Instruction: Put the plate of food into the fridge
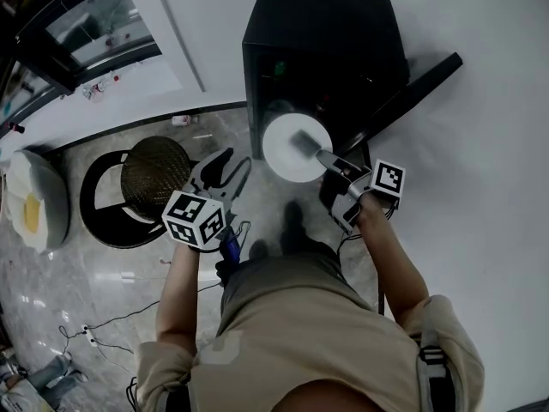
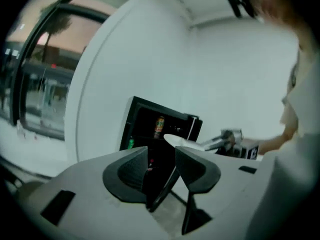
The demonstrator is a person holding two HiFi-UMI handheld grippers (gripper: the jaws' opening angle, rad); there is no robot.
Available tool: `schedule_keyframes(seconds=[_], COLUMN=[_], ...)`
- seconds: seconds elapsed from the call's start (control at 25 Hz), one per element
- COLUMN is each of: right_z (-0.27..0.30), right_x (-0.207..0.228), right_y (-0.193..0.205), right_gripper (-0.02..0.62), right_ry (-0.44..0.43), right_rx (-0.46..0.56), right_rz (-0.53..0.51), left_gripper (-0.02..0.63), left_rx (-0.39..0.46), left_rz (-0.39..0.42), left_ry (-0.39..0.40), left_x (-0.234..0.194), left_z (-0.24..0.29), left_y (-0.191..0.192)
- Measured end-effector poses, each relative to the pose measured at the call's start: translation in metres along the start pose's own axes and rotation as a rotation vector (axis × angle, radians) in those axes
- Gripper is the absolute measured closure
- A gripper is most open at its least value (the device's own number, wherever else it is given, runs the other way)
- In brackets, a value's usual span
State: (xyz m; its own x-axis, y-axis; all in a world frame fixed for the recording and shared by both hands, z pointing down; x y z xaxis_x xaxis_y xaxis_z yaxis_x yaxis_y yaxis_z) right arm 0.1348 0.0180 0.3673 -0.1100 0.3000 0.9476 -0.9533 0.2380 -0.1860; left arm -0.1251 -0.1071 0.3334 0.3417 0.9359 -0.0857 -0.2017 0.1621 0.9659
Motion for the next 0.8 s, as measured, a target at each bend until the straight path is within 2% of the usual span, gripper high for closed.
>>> schedule_keyframes(seconds=[0.04,0.12,0.32,0.56,0.8], right_z=[-0.001,-0.003,-0.006,-0.01,-0.01], right_x=[0.001,0.004,0.009,0.012,0.021], right_y=[0.001,0.003,0.009,0.018,0.03], right_gripper=[0.566,0.566,0.566,0.566,0.566], right_ry=[0.006,0.024,0.046,0.059,0.059], right_rx=[-0.004,-0.011,-0.029,-0.061,-0.078], right_rz=[-0.007,-0.025,-0.066,-0.141,-0.159], left_gripper=[0.451,0.451,0.449,0.448,0.445], left_rx=[0.028,0.049,0.027,0.026,0.013], left_rz=[-0.096,-0.178,-0.261,-0.43,-0.503], left_ry=[0.026,0.053,0.13,0.204,0.252], left_x=[-0.001,-0.001,0.009,0.01,0.018], left_z=[-0.001,0.002,0.011,0.013,0.014], left_y=[0.0,0.0,0.01,0.025,0.036])
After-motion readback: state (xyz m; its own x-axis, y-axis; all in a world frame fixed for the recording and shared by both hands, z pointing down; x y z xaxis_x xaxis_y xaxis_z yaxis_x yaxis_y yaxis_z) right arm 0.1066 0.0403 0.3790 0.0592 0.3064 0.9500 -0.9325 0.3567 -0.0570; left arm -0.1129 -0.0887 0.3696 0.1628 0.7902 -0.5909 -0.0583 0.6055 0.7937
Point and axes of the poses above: the fingertips, and each gripper's own axes: z forward along the fingers, x to its right, y out of its underside, the point moved 8 cm from there along -z, backward along the fingers, and after that the axes turned 13 degrees about z, right-handed, at the moved point
